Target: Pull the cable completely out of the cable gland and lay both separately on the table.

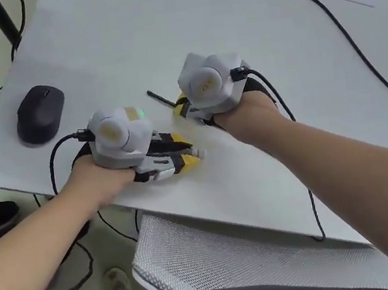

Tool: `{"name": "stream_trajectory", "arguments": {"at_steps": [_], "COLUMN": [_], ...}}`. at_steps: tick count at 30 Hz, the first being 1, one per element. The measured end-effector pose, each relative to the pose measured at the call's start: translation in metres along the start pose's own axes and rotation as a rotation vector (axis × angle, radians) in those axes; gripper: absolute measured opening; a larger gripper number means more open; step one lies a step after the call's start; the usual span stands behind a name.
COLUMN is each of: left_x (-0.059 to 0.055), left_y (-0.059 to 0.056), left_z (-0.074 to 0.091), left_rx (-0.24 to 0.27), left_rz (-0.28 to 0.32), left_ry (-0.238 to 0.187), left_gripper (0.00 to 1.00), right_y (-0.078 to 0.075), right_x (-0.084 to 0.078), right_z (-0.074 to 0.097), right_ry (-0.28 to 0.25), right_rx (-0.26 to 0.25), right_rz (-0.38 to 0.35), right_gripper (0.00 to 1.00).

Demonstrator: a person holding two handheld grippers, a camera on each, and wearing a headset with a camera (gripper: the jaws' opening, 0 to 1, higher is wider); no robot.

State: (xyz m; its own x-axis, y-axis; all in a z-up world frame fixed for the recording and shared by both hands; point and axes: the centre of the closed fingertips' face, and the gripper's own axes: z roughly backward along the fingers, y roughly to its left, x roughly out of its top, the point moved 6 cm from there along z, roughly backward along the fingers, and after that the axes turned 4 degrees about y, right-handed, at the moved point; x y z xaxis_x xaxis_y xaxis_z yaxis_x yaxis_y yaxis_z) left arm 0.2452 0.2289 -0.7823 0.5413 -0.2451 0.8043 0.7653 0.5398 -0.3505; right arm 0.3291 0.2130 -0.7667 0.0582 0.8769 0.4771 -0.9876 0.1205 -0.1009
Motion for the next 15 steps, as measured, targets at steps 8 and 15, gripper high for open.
{"name": "stream_trajectory", "arguments": {"at_steps": [8, 15], "left_x": [0.001, 0.008], "left_y": [-0.001, -0.005], "left_z": [0.002, 0.007], "left_rx": [0.013, 0.039], "left_rz": [0.009, 0.024], "left_ry": [0.01, 0.002], "left_gripper": [0.23, 0.29], "right_y": [-0.003, -0.004], "right_x": [-0.002, 0.004], "right_z": [0.005, 0.032], "right_ry": [-0.005, -0.07], "right_rx": [-0.01, -0.018], "right_rz": [-0.01, -0.026], "right_gripper": [0.08, 0.2]}}
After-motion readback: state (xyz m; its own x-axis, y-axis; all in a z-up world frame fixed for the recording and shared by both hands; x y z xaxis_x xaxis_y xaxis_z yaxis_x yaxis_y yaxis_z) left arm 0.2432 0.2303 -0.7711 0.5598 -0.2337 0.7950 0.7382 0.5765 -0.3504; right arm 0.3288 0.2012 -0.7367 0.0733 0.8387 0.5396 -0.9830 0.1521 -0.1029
